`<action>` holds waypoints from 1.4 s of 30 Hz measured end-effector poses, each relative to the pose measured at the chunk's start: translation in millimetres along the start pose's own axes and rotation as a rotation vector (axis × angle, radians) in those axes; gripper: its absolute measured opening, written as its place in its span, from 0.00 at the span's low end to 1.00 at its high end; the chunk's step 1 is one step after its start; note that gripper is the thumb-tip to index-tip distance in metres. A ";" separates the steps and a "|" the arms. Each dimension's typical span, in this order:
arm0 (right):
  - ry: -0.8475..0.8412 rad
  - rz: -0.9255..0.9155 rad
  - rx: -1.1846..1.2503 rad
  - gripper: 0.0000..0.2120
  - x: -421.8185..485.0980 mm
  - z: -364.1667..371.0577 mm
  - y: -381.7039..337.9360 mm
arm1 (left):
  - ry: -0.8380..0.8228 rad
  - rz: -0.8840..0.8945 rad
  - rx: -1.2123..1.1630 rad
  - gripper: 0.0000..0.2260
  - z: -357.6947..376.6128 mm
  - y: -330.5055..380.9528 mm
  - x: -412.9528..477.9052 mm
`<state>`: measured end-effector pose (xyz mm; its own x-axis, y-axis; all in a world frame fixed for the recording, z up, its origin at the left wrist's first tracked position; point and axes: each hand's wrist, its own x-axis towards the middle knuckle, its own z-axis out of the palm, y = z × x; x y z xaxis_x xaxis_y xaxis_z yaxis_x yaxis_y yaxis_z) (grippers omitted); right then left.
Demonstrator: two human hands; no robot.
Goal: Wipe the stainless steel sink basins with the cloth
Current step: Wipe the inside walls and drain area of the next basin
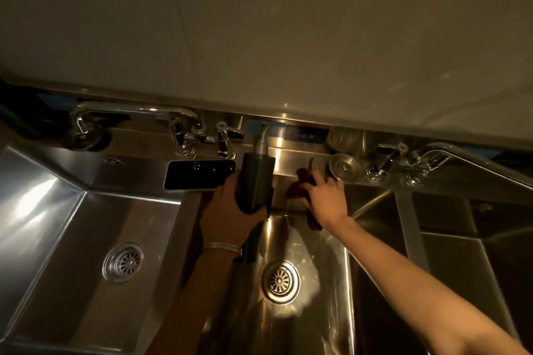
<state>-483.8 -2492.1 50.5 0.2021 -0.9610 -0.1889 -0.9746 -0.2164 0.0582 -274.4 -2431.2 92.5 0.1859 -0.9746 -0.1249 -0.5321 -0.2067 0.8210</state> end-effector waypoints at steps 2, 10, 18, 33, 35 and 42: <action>-0.012 -0.005 0.012 0.17 -11.4 1.8 4.9 | 0.032 0.049 -0.026 0.37 2.1 16.6 15.8; 0.053 -0.052 0.131 0.23 -53.4 -13.3 20.3 | 0.171 0.242 -0.039 0.34 16.7 62.2 68.7; 0.045 0.003 0.235 0.22 -79.3 -7.5 37.5 | 0.087 0.224 -0.036 0.35 39.5 68.9 95.9; 0.027 0.048 0.126 0.23 -74.6 -11.1 68.6 | 0.206 0.131 -0.180 0.33 60.3 77.1 101.7; 0.039 0.062 0.136 0.21 -73.5 -11.8 73.3 | 0.222 0.120 -0.185 0.33 62.0 78.0 101.3; 0.060 0.097 0.125 0.19 -77.9 -14.3 93.6 | 0.288 0.079 -0.330 0.35 63.1 69.2 83.0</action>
<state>-589.3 -2439.9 84.6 0.1084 -0.9857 -0.1290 -0.9934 -0.1027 -0.0501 -347.8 -2531.8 103.8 0.4026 -0.9129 0.0677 -0.2705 -0.0480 0.9615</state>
